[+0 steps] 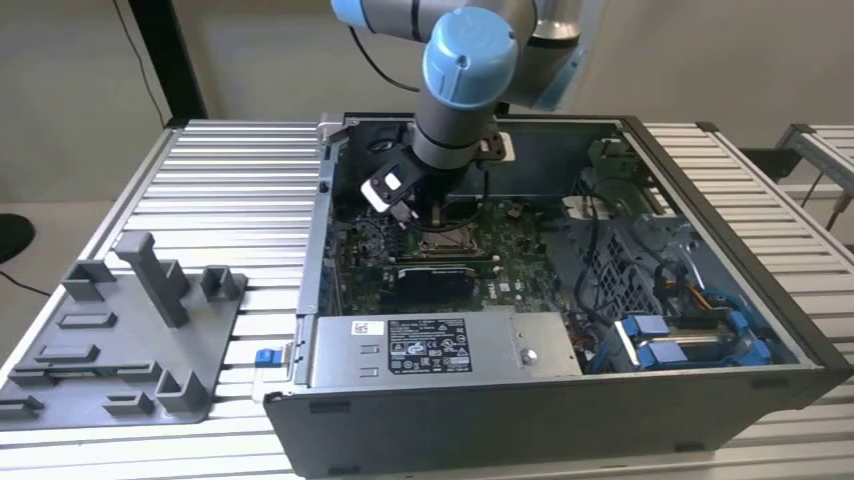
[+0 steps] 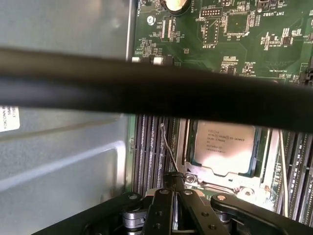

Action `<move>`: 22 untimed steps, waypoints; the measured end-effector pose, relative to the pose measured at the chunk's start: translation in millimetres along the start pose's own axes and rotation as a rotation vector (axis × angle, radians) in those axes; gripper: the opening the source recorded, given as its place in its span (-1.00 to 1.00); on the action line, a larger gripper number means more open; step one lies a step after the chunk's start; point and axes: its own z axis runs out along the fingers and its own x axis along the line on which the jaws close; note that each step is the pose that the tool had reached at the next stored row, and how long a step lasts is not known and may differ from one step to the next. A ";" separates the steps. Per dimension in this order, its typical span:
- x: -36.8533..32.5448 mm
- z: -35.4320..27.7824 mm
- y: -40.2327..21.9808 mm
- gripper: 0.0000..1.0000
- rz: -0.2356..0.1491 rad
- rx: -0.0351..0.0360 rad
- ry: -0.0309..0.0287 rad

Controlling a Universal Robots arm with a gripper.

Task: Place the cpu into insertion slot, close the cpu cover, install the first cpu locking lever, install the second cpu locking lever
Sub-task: 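Install the first cpu locking lever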

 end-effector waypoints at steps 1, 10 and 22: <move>-0.1 0.2 0.8 -1.00 0.000 0.0001 0.0000; 1.9 3.3 2.9 -1.00 0.000 0.0001 0.0000; 0.8 7.5 9.8 -1.00 0.000 0.0002 -0.0001</move>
